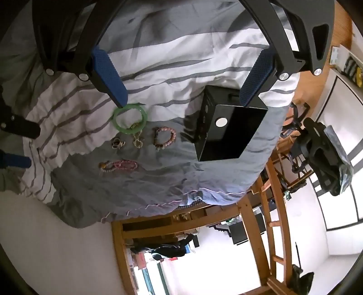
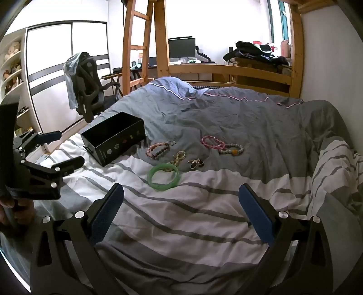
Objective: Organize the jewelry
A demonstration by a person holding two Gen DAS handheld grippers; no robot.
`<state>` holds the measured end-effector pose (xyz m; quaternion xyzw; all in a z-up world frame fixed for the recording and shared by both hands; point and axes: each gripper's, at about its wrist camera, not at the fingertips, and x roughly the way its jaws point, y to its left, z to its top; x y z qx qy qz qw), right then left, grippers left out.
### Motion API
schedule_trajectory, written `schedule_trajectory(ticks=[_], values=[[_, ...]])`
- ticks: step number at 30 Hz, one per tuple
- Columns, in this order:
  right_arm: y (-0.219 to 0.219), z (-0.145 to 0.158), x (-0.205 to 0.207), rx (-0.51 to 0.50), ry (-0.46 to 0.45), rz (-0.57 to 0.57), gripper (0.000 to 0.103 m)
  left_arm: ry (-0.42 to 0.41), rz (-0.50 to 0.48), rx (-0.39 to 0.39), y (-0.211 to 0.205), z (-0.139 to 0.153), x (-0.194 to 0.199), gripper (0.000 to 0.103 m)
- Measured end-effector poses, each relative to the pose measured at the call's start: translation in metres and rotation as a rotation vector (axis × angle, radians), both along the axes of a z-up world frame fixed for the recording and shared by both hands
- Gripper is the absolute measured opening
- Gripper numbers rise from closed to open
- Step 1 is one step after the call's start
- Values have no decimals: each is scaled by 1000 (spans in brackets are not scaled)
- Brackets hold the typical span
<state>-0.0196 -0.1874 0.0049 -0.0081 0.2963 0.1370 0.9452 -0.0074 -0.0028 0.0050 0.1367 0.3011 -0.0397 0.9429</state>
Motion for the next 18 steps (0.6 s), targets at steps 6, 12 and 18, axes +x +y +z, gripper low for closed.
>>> schedule_trajectory(ticks=[6,12,18], values=[[1,0,0,0,-1,0,100,2,13,3,0,-3,4,97],[1,-1,-1,3,-3,3,100,-13,12,12,-4,-3,2,97],[1,-1,-1,1,-4,4,100,-15,5,9,1,1,0,97]])
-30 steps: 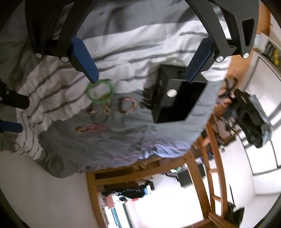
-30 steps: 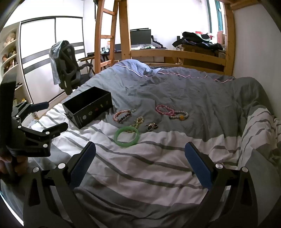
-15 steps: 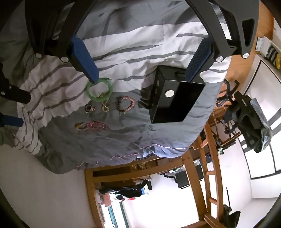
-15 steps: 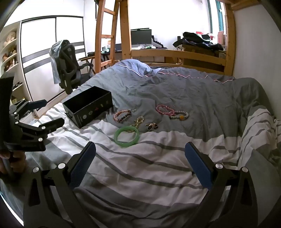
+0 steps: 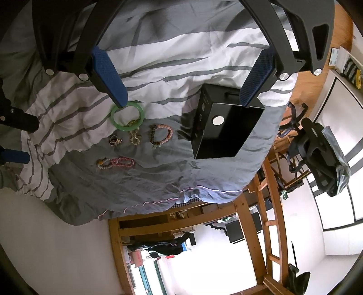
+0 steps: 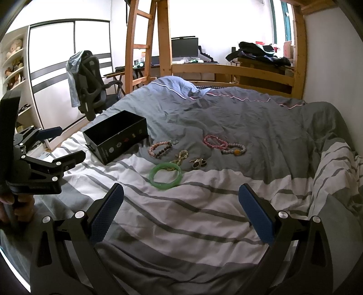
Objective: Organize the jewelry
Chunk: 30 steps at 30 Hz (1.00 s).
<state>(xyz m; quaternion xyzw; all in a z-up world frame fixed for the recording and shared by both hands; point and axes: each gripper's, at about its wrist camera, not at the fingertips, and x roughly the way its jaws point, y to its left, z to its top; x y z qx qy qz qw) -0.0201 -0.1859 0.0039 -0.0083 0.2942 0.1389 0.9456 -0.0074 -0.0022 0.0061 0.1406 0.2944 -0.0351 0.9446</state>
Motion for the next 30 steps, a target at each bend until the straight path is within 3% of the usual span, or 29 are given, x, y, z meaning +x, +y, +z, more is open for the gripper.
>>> schedule_trajectory(ticks=[30], values=[[3,-1,0,-7,3,0,100,8,-5,-6,-2,-1,-1,97]])
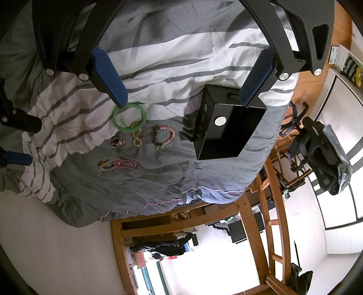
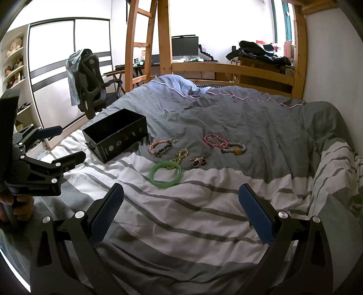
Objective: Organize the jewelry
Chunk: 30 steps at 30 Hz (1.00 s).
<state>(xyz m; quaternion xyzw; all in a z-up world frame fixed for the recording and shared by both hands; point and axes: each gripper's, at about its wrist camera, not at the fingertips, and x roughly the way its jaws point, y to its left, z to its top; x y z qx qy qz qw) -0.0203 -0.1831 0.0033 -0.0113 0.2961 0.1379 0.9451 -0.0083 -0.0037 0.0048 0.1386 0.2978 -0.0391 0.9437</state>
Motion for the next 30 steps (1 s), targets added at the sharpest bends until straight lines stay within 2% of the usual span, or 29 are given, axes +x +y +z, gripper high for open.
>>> schedule_trajectory(ticks=[30], values=[[-3,4,1,-3,2,0,100,3,-13,2,-2,-5,2,97]])
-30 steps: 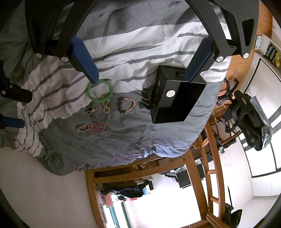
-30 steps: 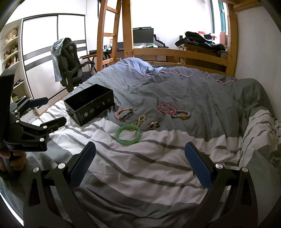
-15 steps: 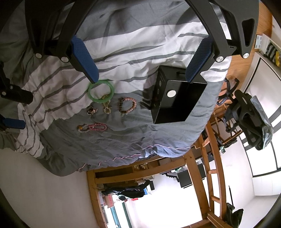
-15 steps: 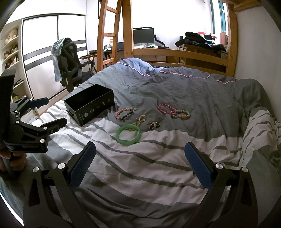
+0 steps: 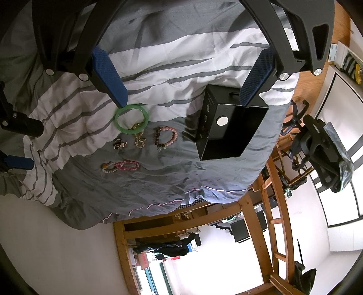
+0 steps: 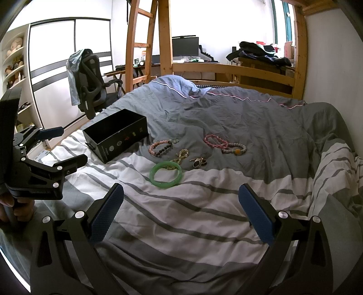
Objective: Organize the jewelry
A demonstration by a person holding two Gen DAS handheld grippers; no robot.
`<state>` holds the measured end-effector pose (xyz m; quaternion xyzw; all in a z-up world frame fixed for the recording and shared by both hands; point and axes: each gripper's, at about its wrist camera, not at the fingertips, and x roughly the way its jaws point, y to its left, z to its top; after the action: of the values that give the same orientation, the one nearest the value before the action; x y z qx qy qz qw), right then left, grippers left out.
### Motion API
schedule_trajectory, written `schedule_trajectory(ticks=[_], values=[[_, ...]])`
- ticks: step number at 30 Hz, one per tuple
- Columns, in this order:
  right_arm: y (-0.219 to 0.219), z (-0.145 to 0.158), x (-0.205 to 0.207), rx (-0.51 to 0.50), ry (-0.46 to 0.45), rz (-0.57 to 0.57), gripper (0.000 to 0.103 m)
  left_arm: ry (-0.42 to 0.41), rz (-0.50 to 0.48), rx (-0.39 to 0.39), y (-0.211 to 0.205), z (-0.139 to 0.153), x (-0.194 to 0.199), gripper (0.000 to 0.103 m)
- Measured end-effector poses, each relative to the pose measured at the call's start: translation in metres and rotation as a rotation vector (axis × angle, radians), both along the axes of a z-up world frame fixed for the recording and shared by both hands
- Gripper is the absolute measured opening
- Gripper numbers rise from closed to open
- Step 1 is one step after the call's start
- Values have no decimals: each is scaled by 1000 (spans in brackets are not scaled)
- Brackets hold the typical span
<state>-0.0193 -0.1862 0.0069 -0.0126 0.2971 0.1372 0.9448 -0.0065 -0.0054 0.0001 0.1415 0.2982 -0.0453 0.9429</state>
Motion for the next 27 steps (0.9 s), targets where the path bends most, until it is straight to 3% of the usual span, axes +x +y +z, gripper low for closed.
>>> schedule_trajectory(ticks=[9,11,14,18,27], values=[[6,-7,-4,-1,1,10,100,11,1,4,0,-4,1,97],[9,-5,-3,0,8,27,95,16,-11,13,-2,-5,5,97],[12,-8,6,-4,43,50,80,12,-32,25,-8,-8,16,97],[14,-17,16,15,101,69,78,27,-56,9,-14,-11,33,97],[23,-37,58,67,179,91,59,55,-100,-60,-23,-25,81,97]])
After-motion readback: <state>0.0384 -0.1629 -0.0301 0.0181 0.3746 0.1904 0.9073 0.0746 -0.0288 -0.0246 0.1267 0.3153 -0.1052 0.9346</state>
